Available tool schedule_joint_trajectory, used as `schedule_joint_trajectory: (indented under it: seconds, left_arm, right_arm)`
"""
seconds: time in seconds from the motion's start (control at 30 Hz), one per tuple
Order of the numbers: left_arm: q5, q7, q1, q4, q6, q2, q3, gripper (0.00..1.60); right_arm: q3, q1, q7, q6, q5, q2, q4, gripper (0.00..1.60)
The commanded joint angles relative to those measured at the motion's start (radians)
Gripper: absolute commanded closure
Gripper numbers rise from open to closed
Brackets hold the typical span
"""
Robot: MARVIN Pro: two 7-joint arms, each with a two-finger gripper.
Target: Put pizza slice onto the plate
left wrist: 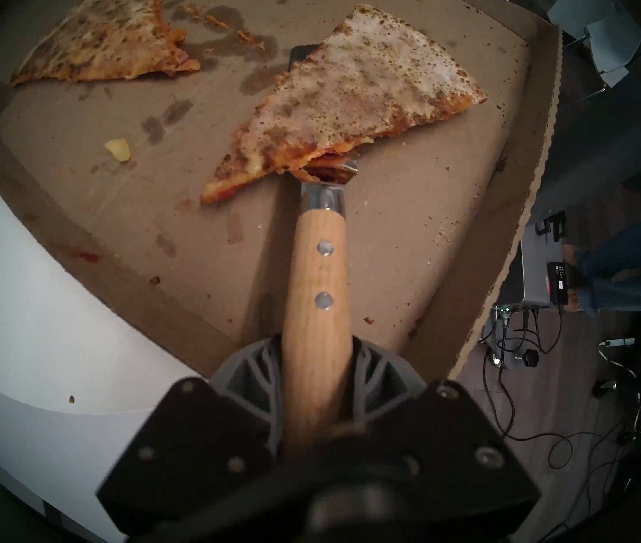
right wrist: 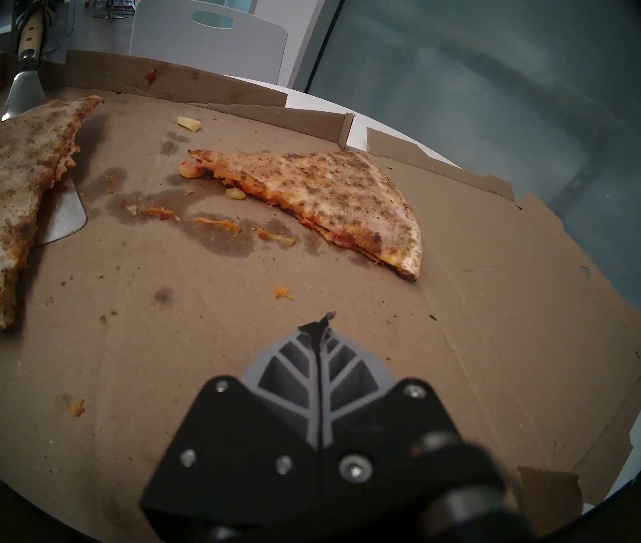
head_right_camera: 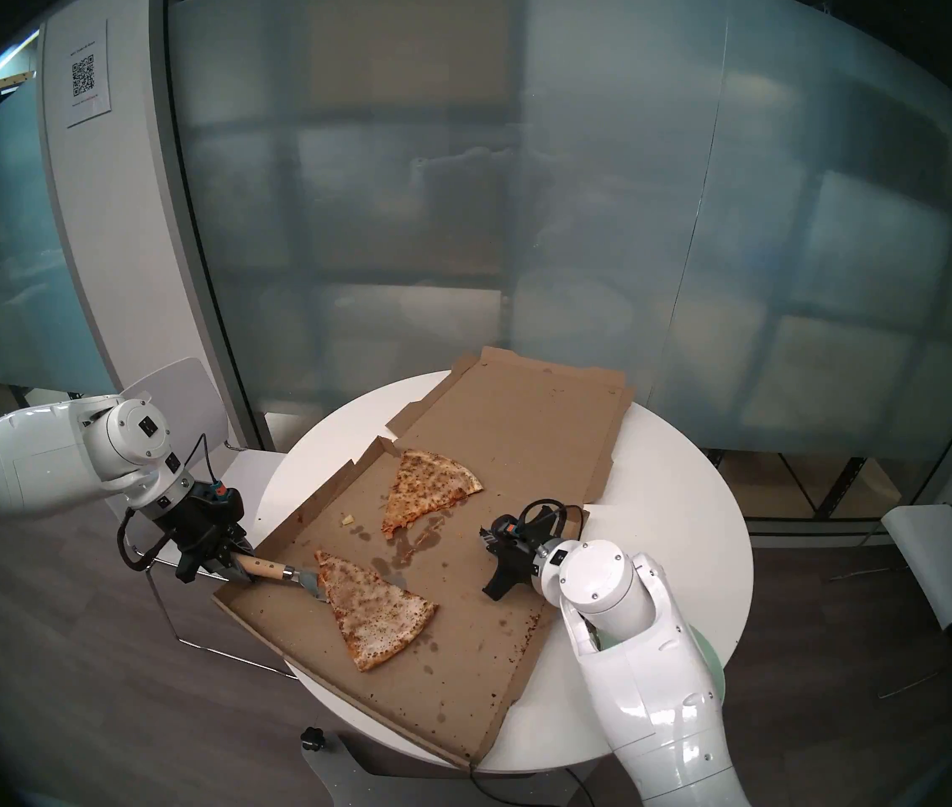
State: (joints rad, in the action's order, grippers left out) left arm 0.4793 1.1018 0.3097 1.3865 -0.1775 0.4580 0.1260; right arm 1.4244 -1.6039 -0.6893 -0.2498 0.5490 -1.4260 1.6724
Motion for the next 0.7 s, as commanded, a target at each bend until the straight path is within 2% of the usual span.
schedule_joint_trajectory:
  seconds: [0.0, 0.3, 0.67]
  left_arm:
    - [-0.016, 0.018, -0.024, 0.000, 0.004, 0.010, -0.009, 1.60]
    - [-0.048, 0.029, -0.022, 0.001, 0.006, 0.004, -0.006, 1.60]
    - [-0.100, 0.074, -0.046, -0.020, 0.007, 0.037, -0.010, 1.60]
  right_arm:
    - [-0.020, 0.000, -0.022, -0.003, 0.020, 0.022, 0.020, 1.60]
    - [-0.021, -0.007, -0.047, 0.004, 0.041, 0.049, 0.024, 1.60]
    - [-0.024, -0.018, -0.056, 0.007, 0.065, 0.054, 0.025, 1.60]
